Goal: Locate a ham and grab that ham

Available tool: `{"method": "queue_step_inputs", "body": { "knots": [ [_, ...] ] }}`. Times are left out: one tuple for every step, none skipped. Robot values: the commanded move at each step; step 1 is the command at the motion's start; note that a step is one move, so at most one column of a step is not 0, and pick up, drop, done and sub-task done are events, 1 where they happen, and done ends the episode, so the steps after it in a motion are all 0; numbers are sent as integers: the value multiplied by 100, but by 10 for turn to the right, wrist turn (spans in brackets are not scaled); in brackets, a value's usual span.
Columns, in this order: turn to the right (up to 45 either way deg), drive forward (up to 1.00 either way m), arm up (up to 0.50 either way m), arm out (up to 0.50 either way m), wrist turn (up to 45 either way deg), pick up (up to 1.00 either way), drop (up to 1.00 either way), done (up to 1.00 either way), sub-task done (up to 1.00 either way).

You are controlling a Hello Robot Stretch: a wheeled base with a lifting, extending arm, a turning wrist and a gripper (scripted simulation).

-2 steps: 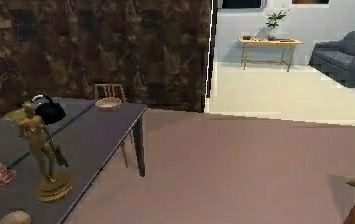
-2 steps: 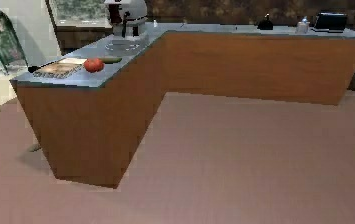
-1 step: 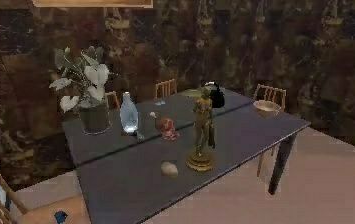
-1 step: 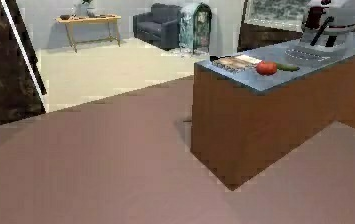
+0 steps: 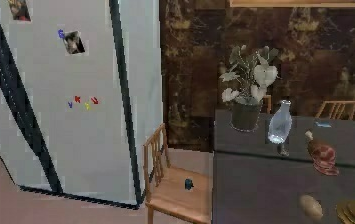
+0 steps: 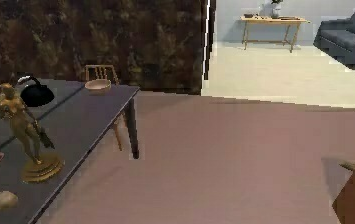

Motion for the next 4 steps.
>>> {"method": "queue_step_inputs", "body": {
  "knots": [
    [-450, 0, 0, 0, 0, 0, 0, 0, 0],
    [450, 0, 0, 0, 0, 0, 0, 0, 0],
    [450, 0, 0, 0, 0, 0, 0, 0, 0],
    [90, 0, 0, 0, 0, 0, 0, 0, 0]
  ]
}}
